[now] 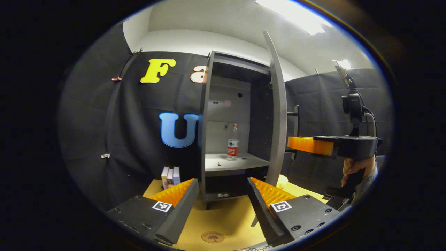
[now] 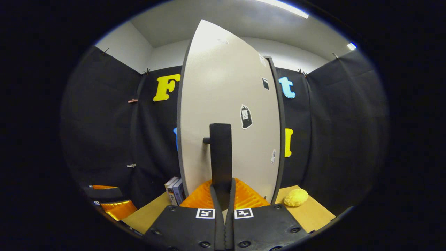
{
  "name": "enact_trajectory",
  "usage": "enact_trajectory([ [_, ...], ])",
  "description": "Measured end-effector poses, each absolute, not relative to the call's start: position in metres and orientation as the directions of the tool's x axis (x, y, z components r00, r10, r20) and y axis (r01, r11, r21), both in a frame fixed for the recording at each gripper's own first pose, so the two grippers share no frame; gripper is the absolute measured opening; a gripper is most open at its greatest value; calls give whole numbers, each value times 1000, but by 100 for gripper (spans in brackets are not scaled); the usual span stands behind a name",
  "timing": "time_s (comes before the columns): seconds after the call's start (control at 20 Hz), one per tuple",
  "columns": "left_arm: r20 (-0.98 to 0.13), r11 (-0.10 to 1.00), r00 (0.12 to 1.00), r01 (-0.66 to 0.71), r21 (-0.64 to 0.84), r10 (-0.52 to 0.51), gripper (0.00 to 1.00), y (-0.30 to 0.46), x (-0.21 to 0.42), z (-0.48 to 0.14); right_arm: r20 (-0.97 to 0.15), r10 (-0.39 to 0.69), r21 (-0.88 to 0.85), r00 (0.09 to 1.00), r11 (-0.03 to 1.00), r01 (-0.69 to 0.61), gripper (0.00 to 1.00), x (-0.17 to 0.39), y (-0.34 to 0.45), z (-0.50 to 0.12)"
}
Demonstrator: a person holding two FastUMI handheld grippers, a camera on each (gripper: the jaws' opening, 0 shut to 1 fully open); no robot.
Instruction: Open the cabinet door with the right hand, grasp the bottle in the cabinet with the left hand and place it on the coaster, then close the cabinet door with the right hand.
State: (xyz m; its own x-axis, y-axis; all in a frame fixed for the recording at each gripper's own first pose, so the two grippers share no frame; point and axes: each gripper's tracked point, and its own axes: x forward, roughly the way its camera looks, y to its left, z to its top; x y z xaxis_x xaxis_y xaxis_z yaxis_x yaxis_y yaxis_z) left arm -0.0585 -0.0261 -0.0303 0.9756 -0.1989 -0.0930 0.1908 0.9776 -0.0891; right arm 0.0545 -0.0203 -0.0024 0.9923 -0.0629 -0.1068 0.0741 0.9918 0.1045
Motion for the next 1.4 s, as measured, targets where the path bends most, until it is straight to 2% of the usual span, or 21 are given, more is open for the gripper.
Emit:
enact_trajectory([
  [0.25,-87,953,953,279,-115,-290,88,-60,-39,-30,-128,-140,96,982,984,153,5,32,-59,-2],
  [0.5,-82,948,946,305,-89,-313,88,-85,0,-33,-140,-215,84,966,970,228,5,12,-107,2],
  [0.75,-57,935,936,342,-96,-348,88,-123,46,-27,-162,-254,-2,953,966,257,5,0,-154,-7],
  [0.8,-49,931,934,348,-108,-355,85,-129,56,-27,-169,-247,-21,954,969,247,5,-3,-161,-5],
  [0.85,-42,930,934,349,-115,-355,88,-134,68,-25,-172,-229,-23,958,973,229,5,-4,-165,-5],
  [1.05,-14,965,965,260,-47,-261,88,-132,131,-11,-172,-132,59,976,988,144,5,-7,-189,-6],
  [1.3,8,987,987,158,15,-158,88,-132,201,-8,-155,-143,99,977,982,160,5,-17,-228,-4],
  [1.4,8,990,990,140,24,-140,84,-136,221,-10,-140,-92,166,986,979,115,5,-25,-234,0],
])
